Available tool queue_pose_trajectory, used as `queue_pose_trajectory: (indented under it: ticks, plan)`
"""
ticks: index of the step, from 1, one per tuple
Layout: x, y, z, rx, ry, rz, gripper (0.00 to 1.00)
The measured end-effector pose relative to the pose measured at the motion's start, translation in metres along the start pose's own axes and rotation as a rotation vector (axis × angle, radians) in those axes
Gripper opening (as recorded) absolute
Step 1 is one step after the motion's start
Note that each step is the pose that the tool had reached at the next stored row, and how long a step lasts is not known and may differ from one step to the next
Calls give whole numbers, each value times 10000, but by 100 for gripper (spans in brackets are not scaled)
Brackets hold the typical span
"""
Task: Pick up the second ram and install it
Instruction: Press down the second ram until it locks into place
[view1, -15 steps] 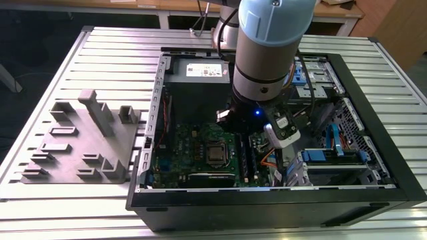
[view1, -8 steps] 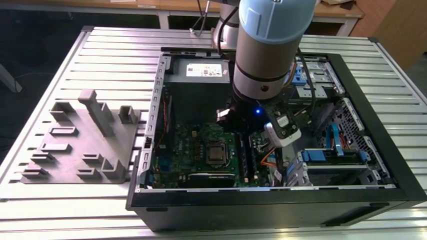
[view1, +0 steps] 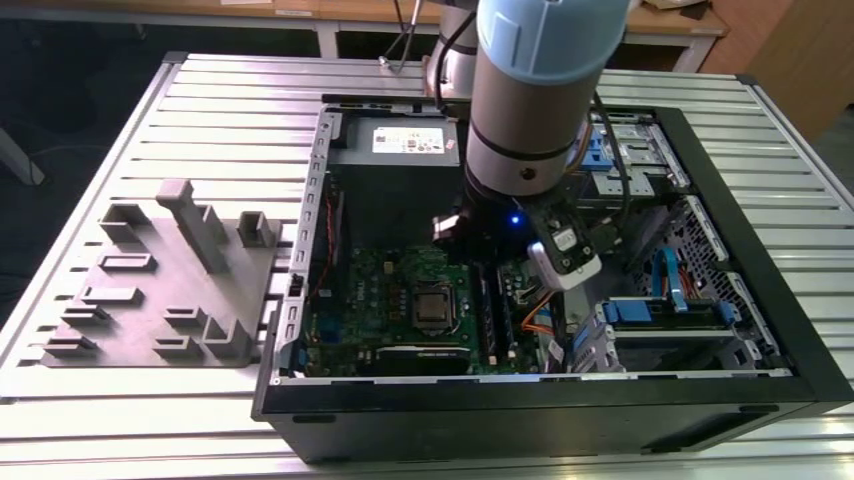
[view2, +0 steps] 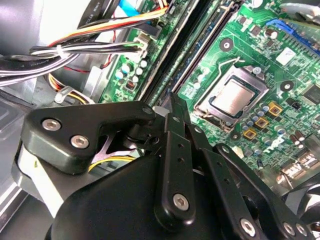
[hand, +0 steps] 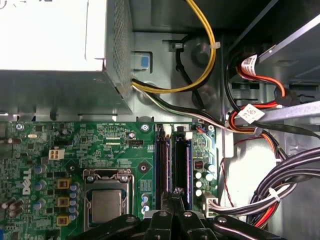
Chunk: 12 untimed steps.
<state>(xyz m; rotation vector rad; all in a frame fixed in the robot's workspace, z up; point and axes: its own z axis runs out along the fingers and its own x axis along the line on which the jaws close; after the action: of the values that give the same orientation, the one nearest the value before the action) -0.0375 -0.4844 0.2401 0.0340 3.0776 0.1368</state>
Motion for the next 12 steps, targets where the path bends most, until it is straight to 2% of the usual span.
queue_pose_trajectory:
  ticks: [12]
  plan:
    - [7, 117, 40, -28, 0, 2, 7]
